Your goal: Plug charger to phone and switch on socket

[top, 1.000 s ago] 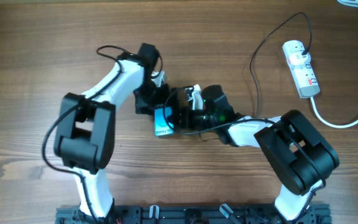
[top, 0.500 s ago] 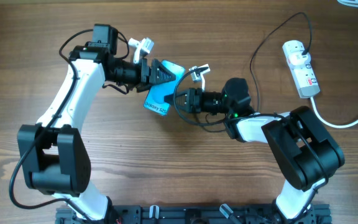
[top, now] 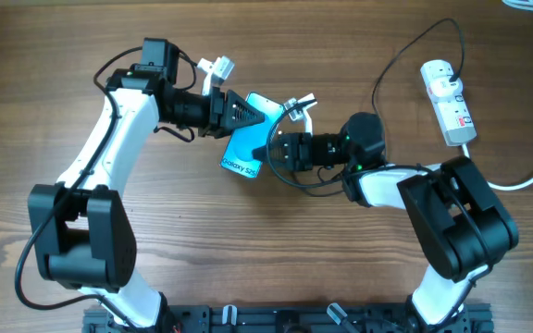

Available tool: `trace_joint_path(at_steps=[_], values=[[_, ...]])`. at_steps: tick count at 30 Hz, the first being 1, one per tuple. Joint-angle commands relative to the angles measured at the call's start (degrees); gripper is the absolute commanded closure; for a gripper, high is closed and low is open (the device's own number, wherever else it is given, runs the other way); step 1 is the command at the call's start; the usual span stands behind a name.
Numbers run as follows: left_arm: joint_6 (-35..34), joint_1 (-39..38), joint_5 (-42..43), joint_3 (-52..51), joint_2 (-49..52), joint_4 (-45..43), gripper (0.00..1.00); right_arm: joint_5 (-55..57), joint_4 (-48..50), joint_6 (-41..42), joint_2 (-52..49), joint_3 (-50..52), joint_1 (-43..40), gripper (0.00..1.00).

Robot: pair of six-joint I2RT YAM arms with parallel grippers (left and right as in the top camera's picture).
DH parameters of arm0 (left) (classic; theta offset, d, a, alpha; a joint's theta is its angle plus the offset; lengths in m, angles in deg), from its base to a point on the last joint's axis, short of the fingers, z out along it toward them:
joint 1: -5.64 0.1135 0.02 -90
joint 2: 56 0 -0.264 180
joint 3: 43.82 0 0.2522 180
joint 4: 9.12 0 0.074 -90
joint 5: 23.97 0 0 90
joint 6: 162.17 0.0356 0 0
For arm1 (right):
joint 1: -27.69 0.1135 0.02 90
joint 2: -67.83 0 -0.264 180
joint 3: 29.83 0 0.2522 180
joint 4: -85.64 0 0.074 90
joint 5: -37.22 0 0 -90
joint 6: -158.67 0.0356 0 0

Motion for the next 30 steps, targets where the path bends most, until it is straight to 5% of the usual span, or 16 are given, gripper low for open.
trace_joint_path(at_steps=[1, 8, 14, 18, 22, 30], values=[[-0.3, -1.2, 3.9, 0.2, -1.7, 1.6, 0.55, -0.3, -0.9, -0.7, -0.4, -0.6, -1.0, 0.96], [2.6, -2.6, 3.7, 0.2, -1.7, 5.0, 0.64, -2.1, -0.9, 2.5, -0.4, -0.6, -1.6, 0.96], [2.6, -2.6, 3.6, 0.2, -1.7, 5.1, 0.90, -2.6, -0.9, 2.6, -0.4, -0.6, -1.6, 0.96], [2.6, -2.6, 1.1, 0.2, -1.7, 5.0, 0.96, -3.0, -0.9, 2.6, -0.4, -0.6, -1.6, 0.94], [2.6, -2.6, -3.0, 0.2, -1.7, 4.9, 0.96, -6.1, -0.9, 2.2, -0.4, -0.6, -1.6, 0.55], [2.2, -2.6, -6.4, 0.2, -1.7, 4.9, 0.96, -14.4, -0.9, 2.9, -0.4, -0.6, -1.4, 0.49]])
